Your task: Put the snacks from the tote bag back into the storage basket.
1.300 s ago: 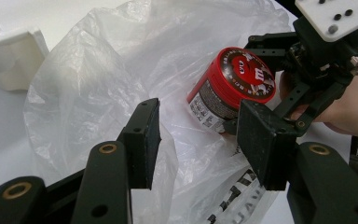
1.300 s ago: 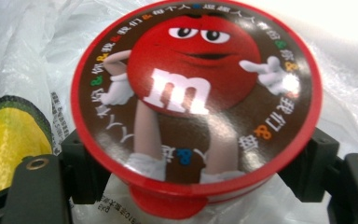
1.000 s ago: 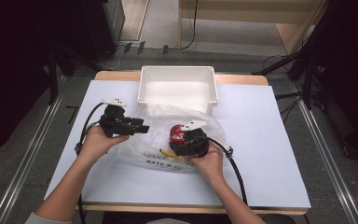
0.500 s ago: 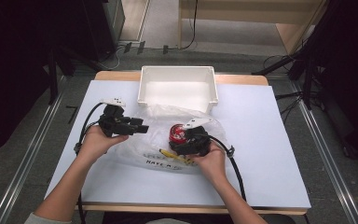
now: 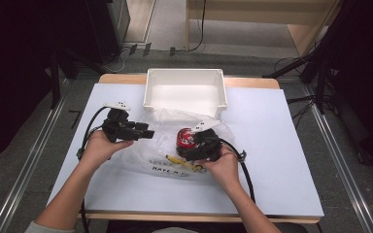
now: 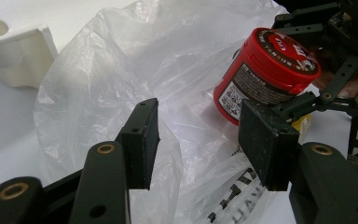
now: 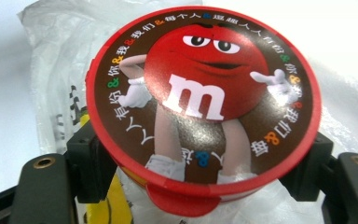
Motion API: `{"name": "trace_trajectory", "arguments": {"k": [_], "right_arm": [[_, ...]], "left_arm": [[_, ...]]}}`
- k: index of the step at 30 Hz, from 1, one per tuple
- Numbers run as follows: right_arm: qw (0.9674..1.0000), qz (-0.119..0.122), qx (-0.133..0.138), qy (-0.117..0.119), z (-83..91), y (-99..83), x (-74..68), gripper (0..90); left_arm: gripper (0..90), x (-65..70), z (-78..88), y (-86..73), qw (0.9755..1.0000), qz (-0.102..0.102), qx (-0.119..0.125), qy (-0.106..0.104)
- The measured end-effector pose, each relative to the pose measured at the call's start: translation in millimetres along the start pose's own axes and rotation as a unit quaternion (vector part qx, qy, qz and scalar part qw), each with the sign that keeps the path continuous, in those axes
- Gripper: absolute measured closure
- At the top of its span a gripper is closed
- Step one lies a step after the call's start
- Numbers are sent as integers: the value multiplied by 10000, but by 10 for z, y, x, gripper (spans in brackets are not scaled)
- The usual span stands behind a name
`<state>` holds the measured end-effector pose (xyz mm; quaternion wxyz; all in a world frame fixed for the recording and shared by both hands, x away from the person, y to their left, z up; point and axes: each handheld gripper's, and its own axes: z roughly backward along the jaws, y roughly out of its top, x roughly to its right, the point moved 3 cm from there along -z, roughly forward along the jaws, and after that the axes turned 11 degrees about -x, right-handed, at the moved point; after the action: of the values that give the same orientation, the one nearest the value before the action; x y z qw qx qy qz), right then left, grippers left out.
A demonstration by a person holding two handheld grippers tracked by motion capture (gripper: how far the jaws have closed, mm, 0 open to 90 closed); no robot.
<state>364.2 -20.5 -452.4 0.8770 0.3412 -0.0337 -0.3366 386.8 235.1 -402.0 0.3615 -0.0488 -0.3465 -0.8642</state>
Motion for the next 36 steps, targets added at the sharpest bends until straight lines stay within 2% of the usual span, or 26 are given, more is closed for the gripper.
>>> {"name": "trace_trajectory", "arguments": {"k": [16, 23, 28, 30, 36], "right_arm": [[9995, 269, -105, 132, 130, 110, -82, 262], [9993, 291, -151, 183, 160, 158, -50, 262], [9991, 313, -105, 271, 258, 236, -8, 262], [9989, 378, -128, 227, 285, 266, 8, 262], [9989, 380, -129, 243, 328, 361, 29, 262]], "left_arm": [[491, -92, 43, -23, 9999, 85, 2, 67], [491, -110, 67, -27, 9999, 103, -9, 57], [489, -97, 68, -26, 9999, 97, -66, 25], [487, -90, 58, -30, 9999, 80, -117, 18], [486, -83, 60, -29, 9999, 62, -122, 29]]}}
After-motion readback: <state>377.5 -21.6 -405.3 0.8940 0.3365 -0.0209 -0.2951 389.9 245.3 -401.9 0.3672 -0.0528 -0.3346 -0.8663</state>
